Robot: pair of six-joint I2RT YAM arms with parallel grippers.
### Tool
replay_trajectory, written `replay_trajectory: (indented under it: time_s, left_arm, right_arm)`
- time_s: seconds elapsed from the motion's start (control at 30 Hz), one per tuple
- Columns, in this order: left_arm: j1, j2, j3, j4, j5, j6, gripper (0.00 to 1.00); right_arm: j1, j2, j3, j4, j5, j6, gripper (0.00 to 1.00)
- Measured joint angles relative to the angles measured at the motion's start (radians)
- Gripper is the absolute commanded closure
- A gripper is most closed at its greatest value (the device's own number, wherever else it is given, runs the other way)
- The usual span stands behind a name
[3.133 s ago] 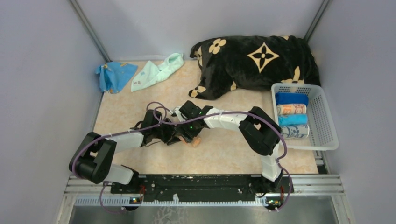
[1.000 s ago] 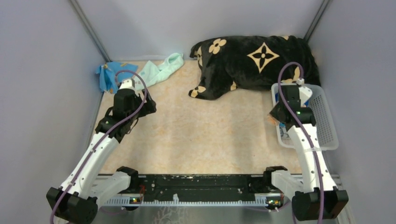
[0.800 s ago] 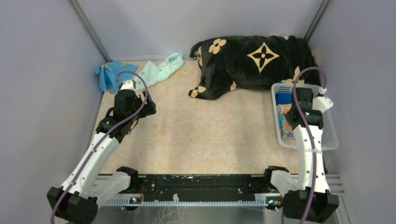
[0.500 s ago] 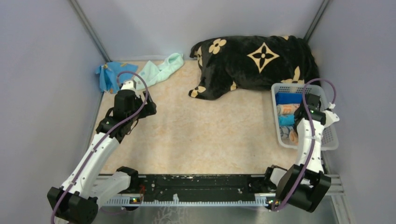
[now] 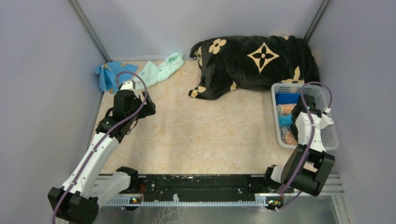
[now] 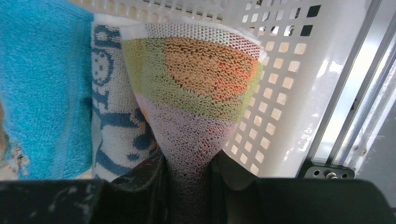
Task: Roll the towels
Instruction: Place the towel in the bin.
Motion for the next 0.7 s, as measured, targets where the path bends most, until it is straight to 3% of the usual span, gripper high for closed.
replay_trajectory:
  time_s: [0.43, 0.7]
  left_arm:
    - [0.015, 0.0, -0.005, 0.001, 0.008, 0.0, 0.11]
    - [0.025, 0.0, -0.005, 0.002, 0.019, 0.0, 0.11]
  right_arm:
    - [-0.005, 0.001, -0.188, 0.222, -0.078, 0.003, 0.99]
    - [-0.005, 0.048, -0.223, 0.339, -0.109, 0.009, 0.91]
